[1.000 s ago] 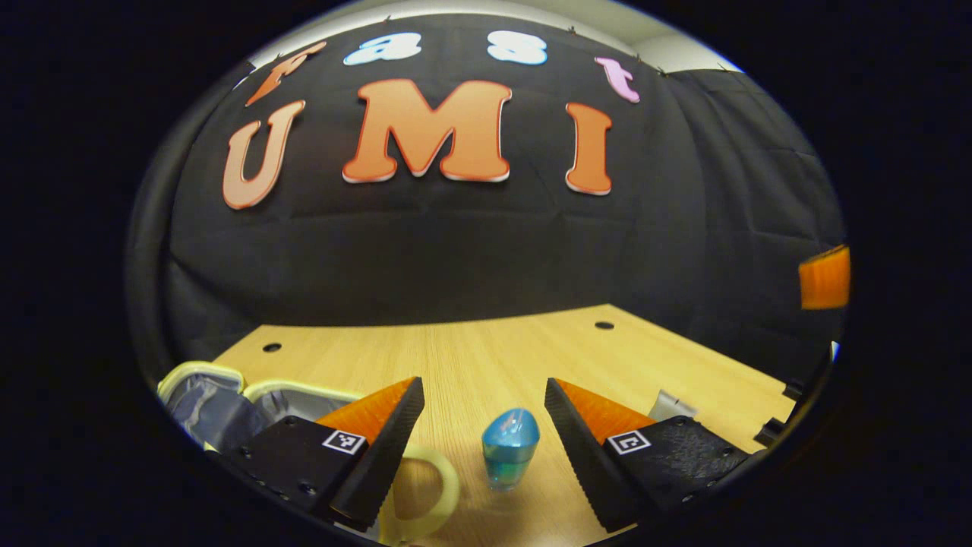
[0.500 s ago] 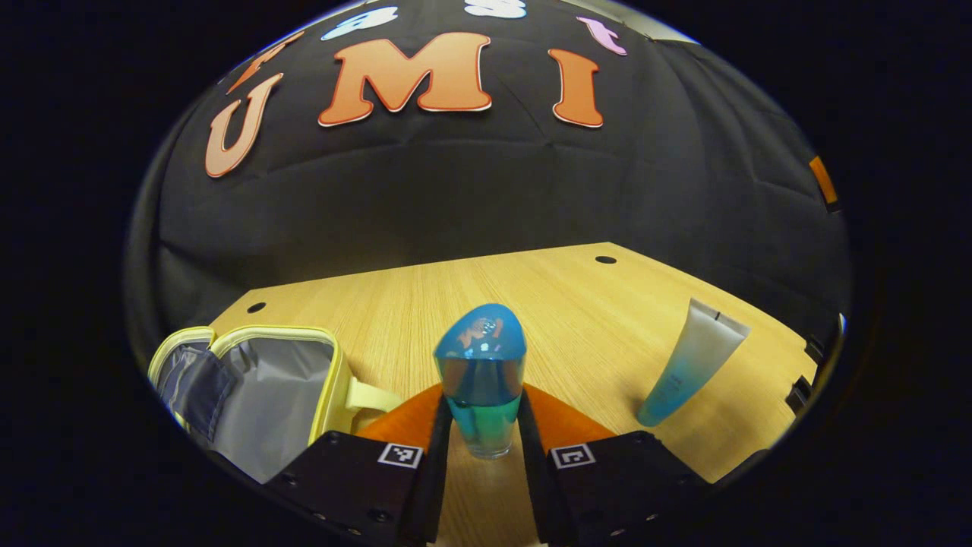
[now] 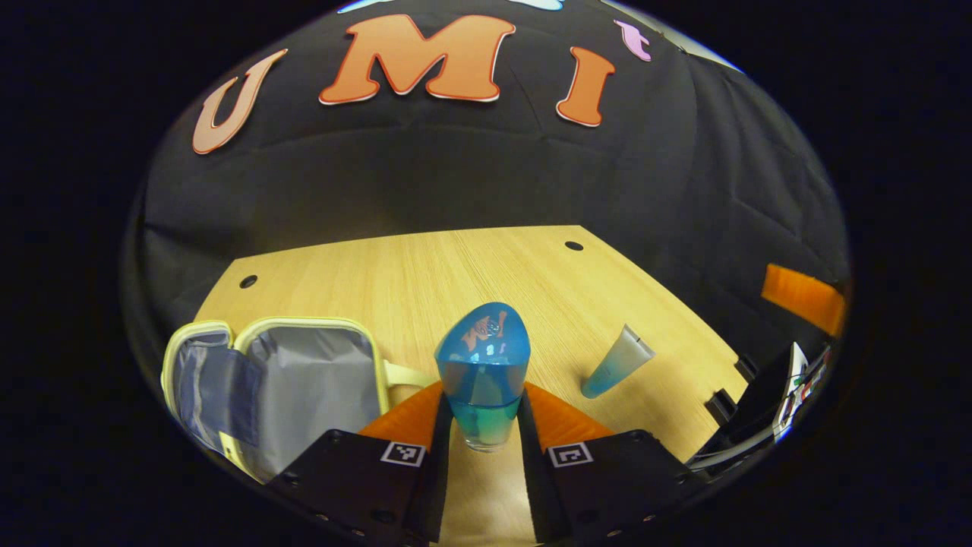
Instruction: First open the suitcase, pack the skin care products into it, and then close the suitcase.
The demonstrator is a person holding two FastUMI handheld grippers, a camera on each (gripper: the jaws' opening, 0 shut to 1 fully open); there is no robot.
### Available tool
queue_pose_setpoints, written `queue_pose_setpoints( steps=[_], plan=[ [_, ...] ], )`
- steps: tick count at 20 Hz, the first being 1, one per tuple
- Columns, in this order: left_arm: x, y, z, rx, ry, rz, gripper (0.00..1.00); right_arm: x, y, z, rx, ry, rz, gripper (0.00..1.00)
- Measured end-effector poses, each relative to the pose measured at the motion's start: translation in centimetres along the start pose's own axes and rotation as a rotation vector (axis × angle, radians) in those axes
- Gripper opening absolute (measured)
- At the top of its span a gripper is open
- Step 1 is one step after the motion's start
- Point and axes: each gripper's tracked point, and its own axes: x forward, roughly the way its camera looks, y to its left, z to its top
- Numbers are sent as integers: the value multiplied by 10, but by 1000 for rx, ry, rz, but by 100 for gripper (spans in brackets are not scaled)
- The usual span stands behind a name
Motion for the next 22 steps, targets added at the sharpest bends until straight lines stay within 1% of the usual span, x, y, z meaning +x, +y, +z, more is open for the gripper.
queue_pose_setpoints(
  steps=[2, 4, 6, 8, 10, 12, 14, 15, 16, 17, 18, 19, 20, 21, 22],
  plan=[
    [-36, 27, 8, -7, -6, 31, 44, 8, 13, -12, -25, -13, 42, 95],
    [-65, 54, 10, -12, -7, 77, 43, 23, 22, -38, -75, 20, 64, 95],
    [-92, 77, 4, -30, 2, 117, 43, 41, 32, -69, -100, 89, 99, 96],
    [-112, 95, -10, -80, 32, 151, 44, 58, 43, -104, -121, 183, 129, 96],
    [-128, 109, -24, -126, 50, 183, 45, 78, 41, -131, -156, 249, 137, 96],
    [-141, 120, -34, -148, 59, 217, 44, 95, 39, -147, -166, 300, 135, 96],
    [-151, 129, -41, -153, 72, 242, 44, 111, 42, -157, -147, 329, 139, 91],
    [-156, 132, -44, -154, 79, 250, 44, 118, 40, -162, -149, 337, 134, 84],
    [-159, 134, -44, -155, 80, 255, 44, 125, 38, -168, -165, 355, 127, 80],
    [-161, 135, -45, -157, 84, 258, 44, 131, 37, -177, -184, 380, 128, 70],
    [-164, 138, -44, -160, 82, 259, 44, 135, 34, -186, -210, 407, 131, 63],
    [-166, 139, -43, -162, 78, 258, 44, 138, 36, -179, -201, 388, 136, 36],
    [-167, 140, -42, -164, 77, 254, 45, 137, 37, -178, -193, 422, 142, 39],
    [-168, 141, -41, -163, 79, 251, 43, 135, 38, -179, -180, 439, 145, 35],
    [-168, 143, -40, -159, 86, 246, 44, 131, 39, -175, -166, 444, 150, 34]
  ],
)
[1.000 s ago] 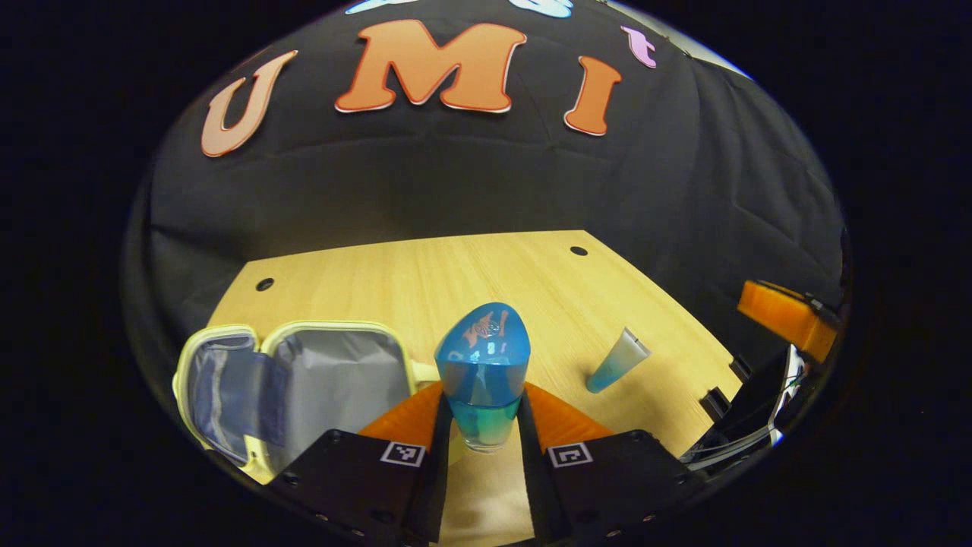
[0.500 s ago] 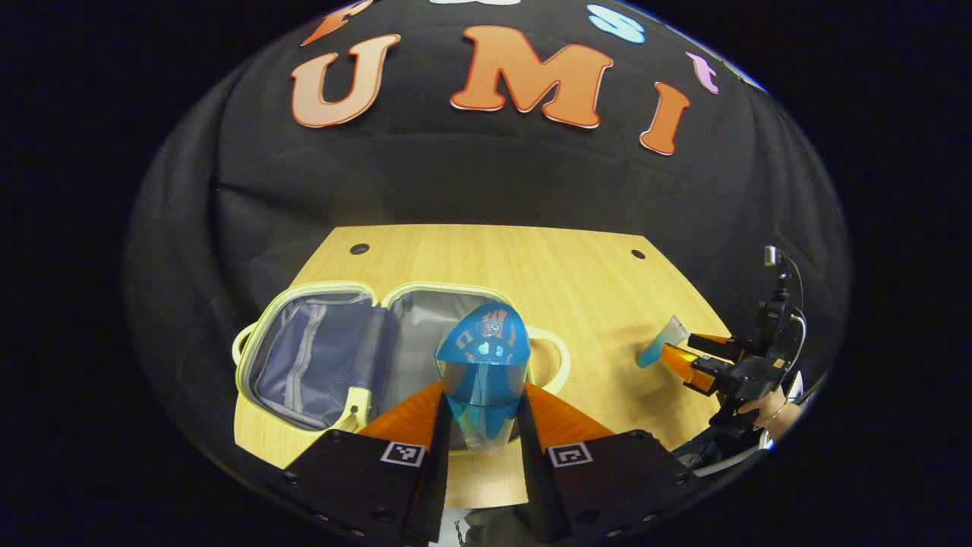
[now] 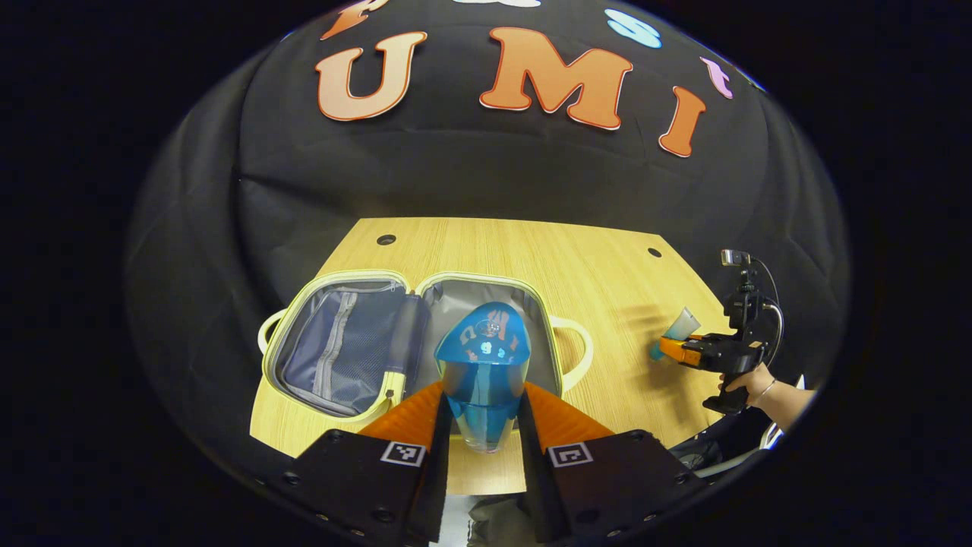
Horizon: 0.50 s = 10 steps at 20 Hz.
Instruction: First open the suitcase, pack the skin care products into it, and then close the suitcase.
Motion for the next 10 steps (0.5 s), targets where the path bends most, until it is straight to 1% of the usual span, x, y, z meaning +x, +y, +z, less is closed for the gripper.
queue_pose_setpoints(
  steps=[1, 3, 4, 5, 8, 10],
  plan=[
    [2, -2, 0, 16, 10, -9, 44, -7, 3, 4, 19, -1, 17, 33],
    [6, 4, 4, 78, 41, -9, 44, -29, 15, 16, 67, -12, 80, 33],
    [7, 8, 7, 115, 59, -6, 44, -42, 21, 21, 88, -19, 112, 29],
    [9, 10, 11, 152, 76, -10, 44, -54, 28, 25, 104, -24, 144, 32],
    [14, 7, 15, 225, 155, -54, 45, -88, 47, 27, 160, 2, 238, 32],
    [26, 9, 6, 234, 254, -89, 44, -106, 60, 30, 196, -1, 289, 33]
  ],
)
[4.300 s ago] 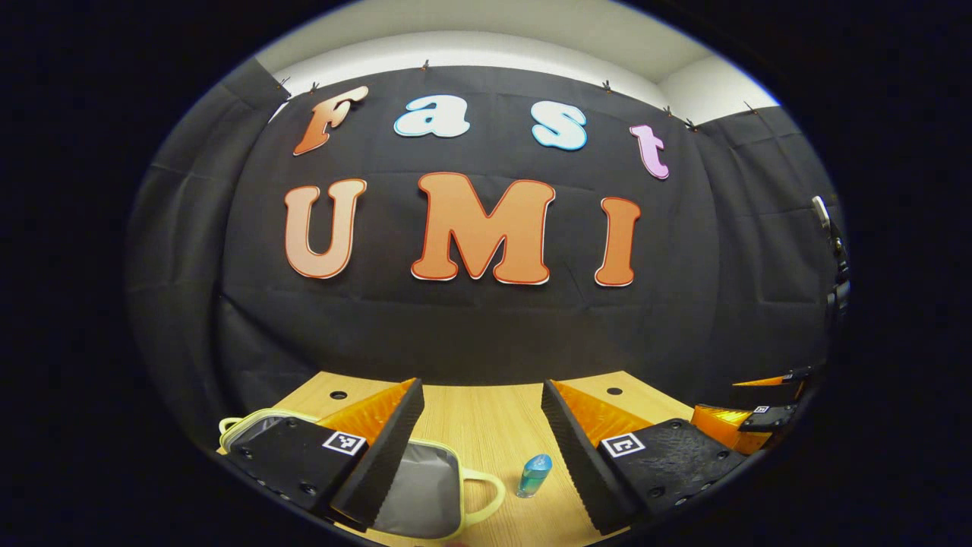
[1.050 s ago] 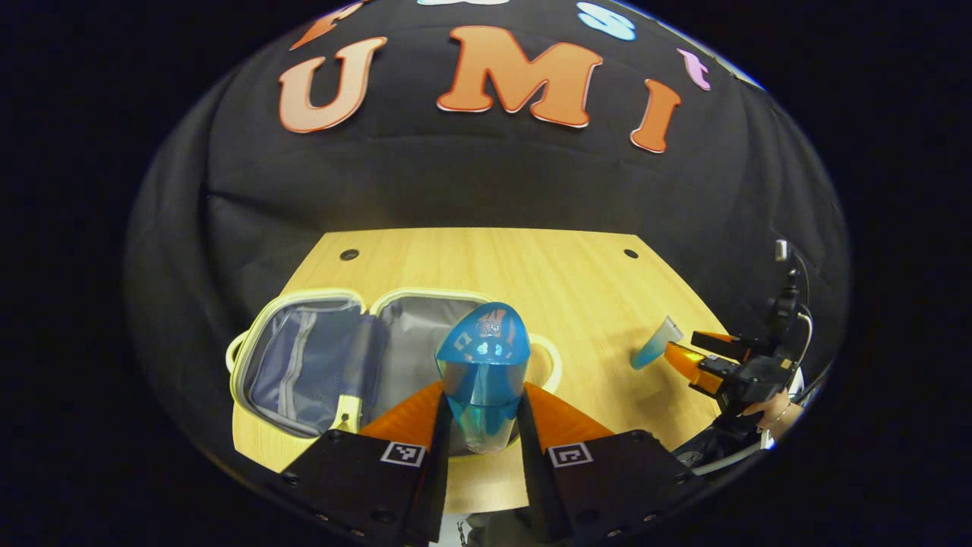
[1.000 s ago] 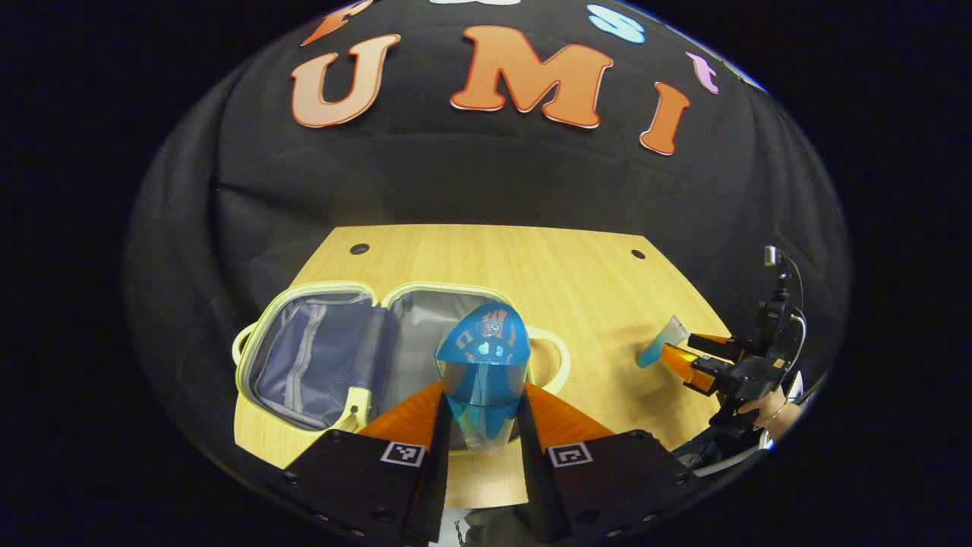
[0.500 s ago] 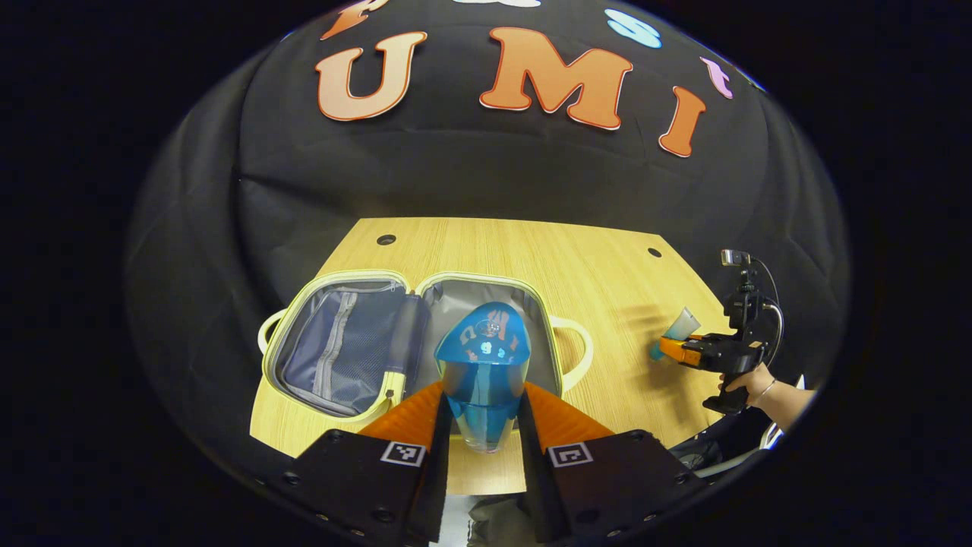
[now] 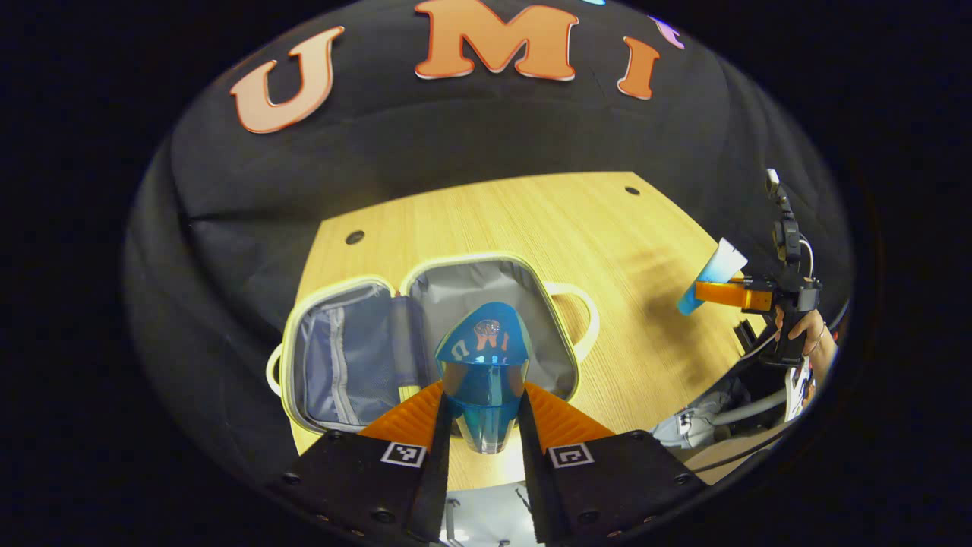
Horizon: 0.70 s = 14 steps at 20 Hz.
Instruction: First open the suitcase, pack the skin care products into it, and then close the suitcase.
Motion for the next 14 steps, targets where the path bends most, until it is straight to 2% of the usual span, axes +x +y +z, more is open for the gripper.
queue_pose_setpoints(
  steps=[2, 5, 10, 14],
  plan=[
    [22, 3, -9, -30, 109, -34, 44, -14, 15, -3, 38, -3, 43, 32],
    [63, 15, -22, -75, 244, -41, 44, -31, 32, -9, 90, -12, 81, 32],
    [138, 42, -44, -64, 390, -3, 44, -47, 29, -22, 148, -14, 28, 32],
    [164, 55, -47, -29, 445, 21, 44, -51, 33, -30, 186, -23, -32, 32]
  ],
)
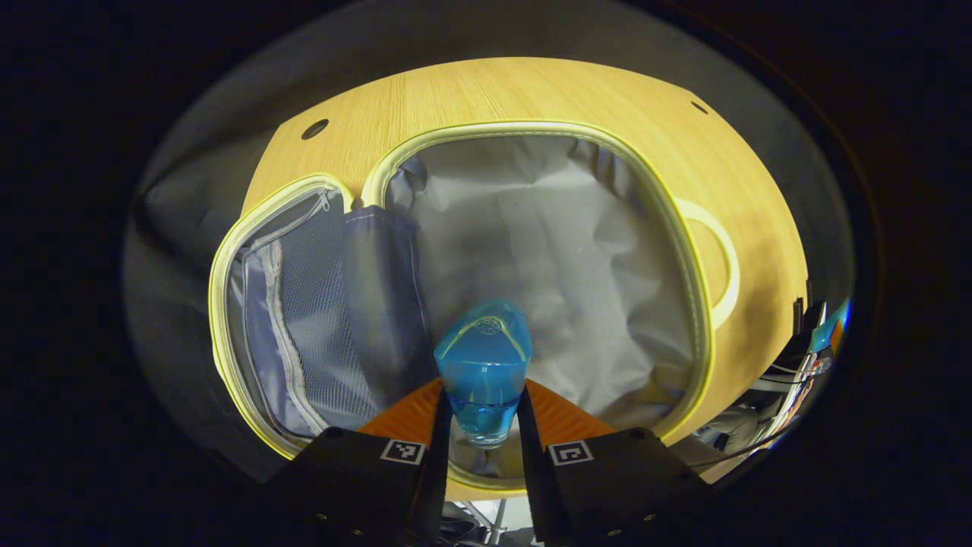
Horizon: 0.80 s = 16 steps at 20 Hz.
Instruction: First open the suitcase, pack the skin care products into it, and then close the suitcase.
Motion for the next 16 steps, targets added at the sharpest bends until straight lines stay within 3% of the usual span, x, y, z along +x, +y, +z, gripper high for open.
queue_pose_setpoints(
  steps=[5, 7, 9, 13, 16],
  plan=[
    [14, -6, 17, 57, -33, -60, 52, 4, 24, -7, -11, -1, -46, 32],
    [4, -23, 19, 49, -53, -143, 69, 8, 40, -7, -19, 2, -48, 32],
    [-11, -28, 24, 62, -105, -181, 100, 14, 55, -4, -39, 8, -49, 32],
    [-57, -8, 25, 107, -258, -202, 98, 23, 89, 17, -94, 5, -35, 33],
    [-102, 18, 24, 49, -405, -252, 99, 33, 124, 40, -154, 24, -5, 32]
  ],
)
